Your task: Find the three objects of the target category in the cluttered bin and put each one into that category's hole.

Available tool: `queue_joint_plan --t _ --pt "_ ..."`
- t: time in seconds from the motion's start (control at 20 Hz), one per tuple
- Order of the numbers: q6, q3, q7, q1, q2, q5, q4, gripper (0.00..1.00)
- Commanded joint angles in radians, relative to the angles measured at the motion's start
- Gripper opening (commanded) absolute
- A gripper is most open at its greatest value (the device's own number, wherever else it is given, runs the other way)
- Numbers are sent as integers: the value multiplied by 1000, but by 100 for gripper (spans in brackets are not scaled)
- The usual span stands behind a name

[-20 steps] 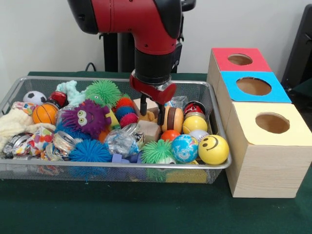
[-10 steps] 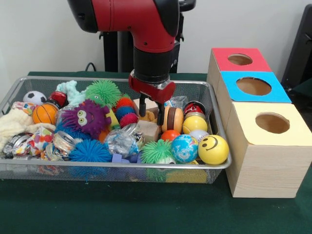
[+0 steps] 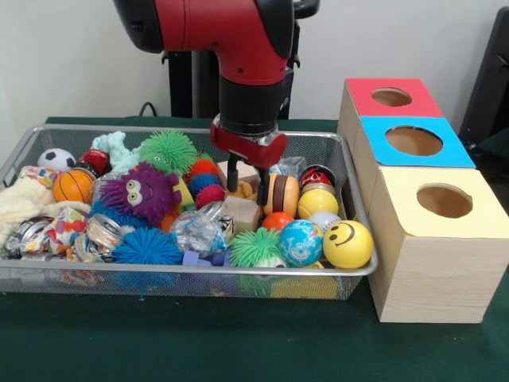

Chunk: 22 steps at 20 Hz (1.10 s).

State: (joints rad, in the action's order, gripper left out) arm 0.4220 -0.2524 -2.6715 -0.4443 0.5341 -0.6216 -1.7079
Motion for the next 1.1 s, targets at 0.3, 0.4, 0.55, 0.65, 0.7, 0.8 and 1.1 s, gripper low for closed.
queue_joint_plan --t 0.3,0.4,0.55,0.65,0.7,0.8,1.1 --pt "-143 56 74 35 -218 -172 32 100" --pt "-169 73 61 47 -238 -182 43 100" --pt "-196 102 45 70 -269 -195 71 100" --pt "-233 134 19 95 -301 -205 95 100" --pt "-244 143 16 101 -308 -204 99 100" --pt "-260 154 18 105 -311 -200 96 100" --pt "-258 142 65 75 -293 -182 70 100"
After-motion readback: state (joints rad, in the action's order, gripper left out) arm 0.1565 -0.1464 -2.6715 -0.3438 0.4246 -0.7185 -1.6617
